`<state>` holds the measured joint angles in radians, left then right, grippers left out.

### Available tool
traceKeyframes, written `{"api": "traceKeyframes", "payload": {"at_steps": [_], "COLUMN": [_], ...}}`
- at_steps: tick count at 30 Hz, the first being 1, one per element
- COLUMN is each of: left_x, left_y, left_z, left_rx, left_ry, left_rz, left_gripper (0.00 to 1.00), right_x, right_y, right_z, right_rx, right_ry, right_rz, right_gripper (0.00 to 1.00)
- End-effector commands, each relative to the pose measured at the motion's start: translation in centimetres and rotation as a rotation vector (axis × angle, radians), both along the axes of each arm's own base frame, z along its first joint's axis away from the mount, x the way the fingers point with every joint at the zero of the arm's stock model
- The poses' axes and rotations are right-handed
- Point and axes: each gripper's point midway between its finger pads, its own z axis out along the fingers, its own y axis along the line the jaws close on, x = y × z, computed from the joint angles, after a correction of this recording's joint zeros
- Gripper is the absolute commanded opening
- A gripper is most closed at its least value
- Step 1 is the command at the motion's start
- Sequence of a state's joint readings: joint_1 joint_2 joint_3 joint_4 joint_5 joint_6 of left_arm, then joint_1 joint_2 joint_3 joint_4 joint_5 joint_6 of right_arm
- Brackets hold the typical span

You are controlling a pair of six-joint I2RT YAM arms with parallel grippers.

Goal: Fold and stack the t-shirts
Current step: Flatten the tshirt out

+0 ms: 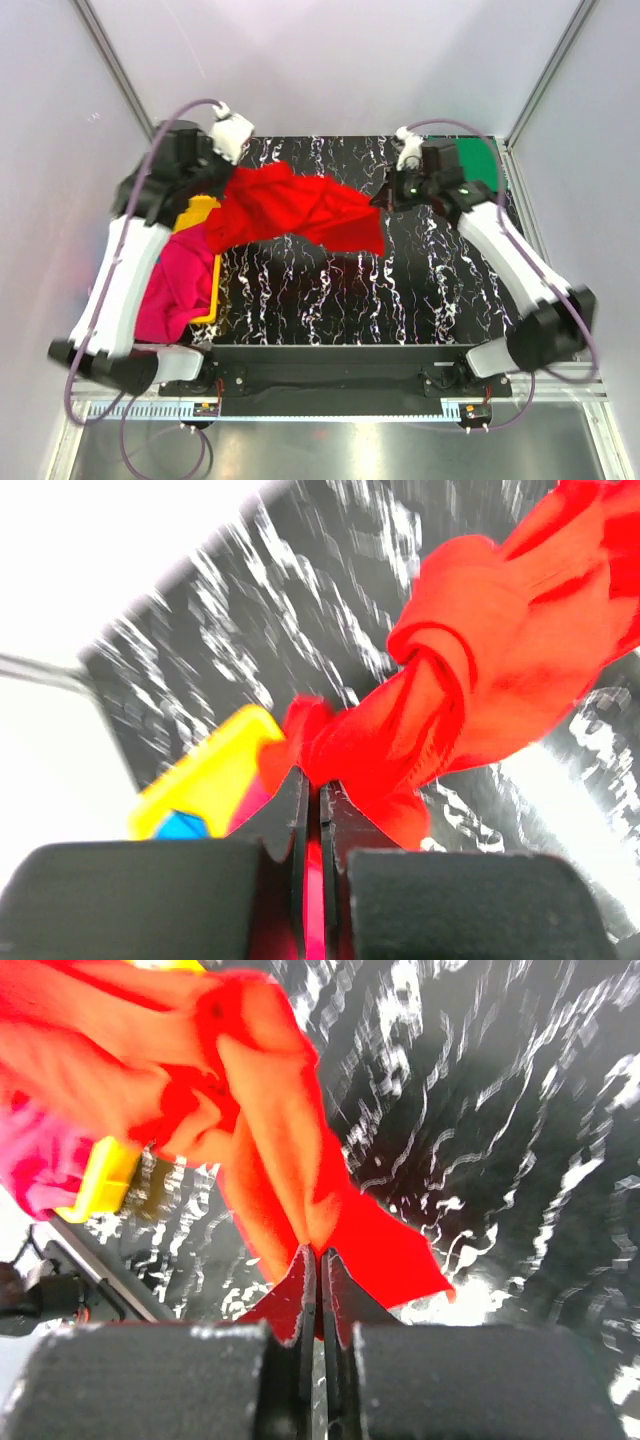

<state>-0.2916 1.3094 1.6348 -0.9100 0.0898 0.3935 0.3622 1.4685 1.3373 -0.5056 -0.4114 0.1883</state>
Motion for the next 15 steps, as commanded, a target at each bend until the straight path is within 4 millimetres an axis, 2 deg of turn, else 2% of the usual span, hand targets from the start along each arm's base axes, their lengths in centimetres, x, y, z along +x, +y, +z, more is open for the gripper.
{"api": "traceKeyframes", "payload": {"at_steps": [1,3,4,7,9,11,14,15], "left_x": [-4.7,-6.5,-7.8,-11.0,-12.3,-13.1,-12.2,-10.9], "left_y": [1.5,1.8,1.9,0.4,-1.6,-2.5,-4.1,-4.7], "left_z": [6.6,10.0,11.4,13.3,12.8,12.6,10.7,9.5], "left_rx": [-0.044,-0.079,-0.099,-0.188,-0.263,-0.307,-0.372,-0.389], "left_ry": [-0.117,-0.198,-0.238,-0.286,-0.254,-0.235,-0.133,-0.083], "left_rz": [0.023,0.015,0.001,-0.116,-0.217,-0.253,-0.257,-0.237], "left_gripper": [0.0,0.0,0.0,0.0,0.0,0.0,0.0,0.0], "right_x": [-4.0,-5.5,-7.2,-9.9,-11.0,-12.2,-11.7,-10.3], "right_y": [-3.1,-4.0,-4.8,-6.9,-8.2,-9.2,-10.3,-10.3], "right_z": [10.3,13.5,16.4,20.9,22.8,24.6,25.7,25.2], "right_rx": [-0.014,-0.012,0.001,-0.018,-0.03,-0.034,-0.056,-0.081], "right_ry": [-0.251,-0.337,-0.401,-0.522,-0.576,-0.609,-0.621,-0.598], "right_rz": [-0.03,-0.031,-0.038,-0.069,-0.11,-0.14,-0.202,-0.225], "right_gripper": [0.0,0.0,0.0,0.0,0.0,0.0,0.0,0.0]}}
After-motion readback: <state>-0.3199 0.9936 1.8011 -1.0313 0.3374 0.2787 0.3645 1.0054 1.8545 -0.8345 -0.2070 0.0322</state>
